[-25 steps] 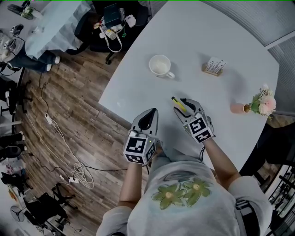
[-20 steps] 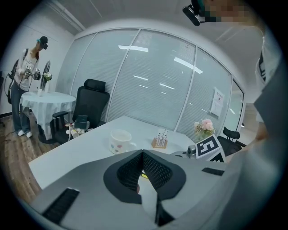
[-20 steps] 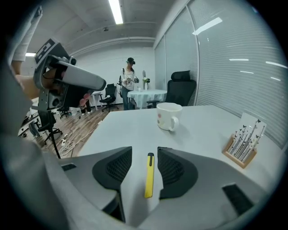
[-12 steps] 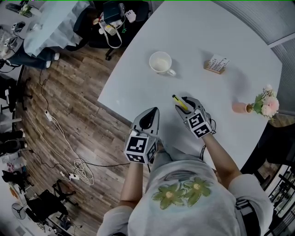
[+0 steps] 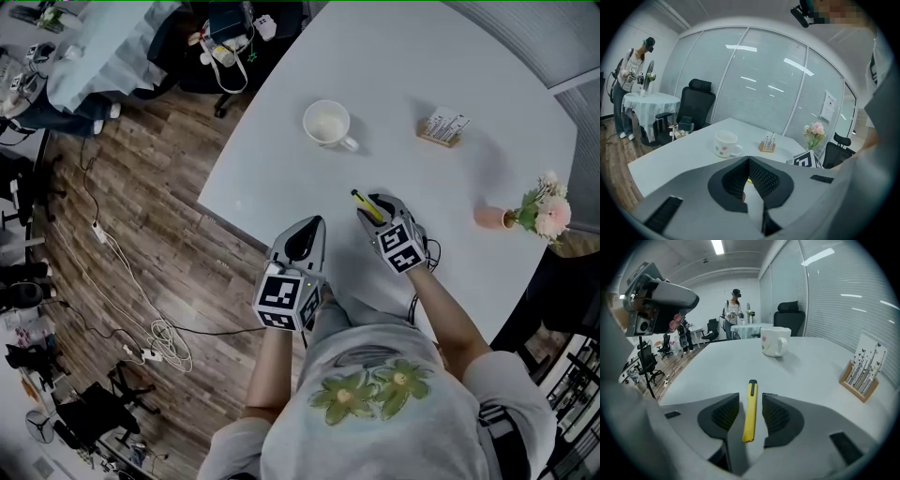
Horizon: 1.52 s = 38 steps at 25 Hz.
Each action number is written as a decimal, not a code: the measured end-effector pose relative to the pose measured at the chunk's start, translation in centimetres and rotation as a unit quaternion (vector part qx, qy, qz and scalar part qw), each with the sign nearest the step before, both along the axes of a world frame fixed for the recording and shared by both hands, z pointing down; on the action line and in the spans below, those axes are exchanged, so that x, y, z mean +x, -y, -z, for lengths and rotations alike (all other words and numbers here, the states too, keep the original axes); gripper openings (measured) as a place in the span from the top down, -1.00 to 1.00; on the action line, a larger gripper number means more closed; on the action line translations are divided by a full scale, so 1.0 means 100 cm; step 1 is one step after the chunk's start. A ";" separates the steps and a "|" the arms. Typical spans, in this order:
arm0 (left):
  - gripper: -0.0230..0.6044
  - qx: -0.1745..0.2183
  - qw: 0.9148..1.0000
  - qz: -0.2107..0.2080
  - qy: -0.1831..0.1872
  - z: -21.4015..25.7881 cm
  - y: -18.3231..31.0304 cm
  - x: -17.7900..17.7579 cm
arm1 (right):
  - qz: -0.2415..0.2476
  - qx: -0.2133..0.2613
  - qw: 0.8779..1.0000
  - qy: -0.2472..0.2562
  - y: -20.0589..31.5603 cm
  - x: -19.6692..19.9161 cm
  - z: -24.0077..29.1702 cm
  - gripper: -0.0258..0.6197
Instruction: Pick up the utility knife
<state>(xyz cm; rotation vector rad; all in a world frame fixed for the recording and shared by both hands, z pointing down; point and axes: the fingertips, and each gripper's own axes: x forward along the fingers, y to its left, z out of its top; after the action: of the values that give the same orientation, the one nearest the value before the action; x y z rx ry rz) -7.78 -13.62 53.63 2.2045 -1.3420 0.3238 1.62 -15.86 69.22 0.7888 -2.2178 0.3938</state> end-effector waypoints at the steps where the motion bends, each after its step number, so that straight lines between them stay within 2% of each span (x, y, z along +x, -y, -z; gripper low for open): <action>1: 0.92 0.000 1.000 0.000 0.000 0.000 0.000 0.000 | -0.002 0.002 1.000 0.000 0.001 0.001 0.000 0.44; 8: 0.92 -0.004 1.000 0.002 -0.001 0.000 -0.005 -0.002 | 0.002 0.025 0.999 -0.025 0.005 0.003 0.003 0.59; 15: 0.93 -0.003 1.000 0.002 0.000 0.002 -0.006 -0.004 | 0.008 0.029 0.999 -0.040 0.002 0.002 0.004 0.72; 25: 0.92 -0.002 1.000 0.002 0.001 0.004 -0.007 -0.006 | 0.020 0.018 0.998 -0.048 -0.001 -0.002 0.006 0.72; 38: 0.92 0.004 1.000 0.002 0.003 0.009 -0.011 -0.008 | 0.026 0.029 0.999 -0.038 -0.001 -0.007 0.020 0.73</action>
<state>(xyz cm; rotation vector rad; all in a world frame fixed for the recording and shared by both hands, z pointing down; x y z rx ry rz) -8.61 -12.54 52.70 2.2094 -1.3521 0.3232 0.88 -15.80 67.22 0.7637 -2.1820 0.2699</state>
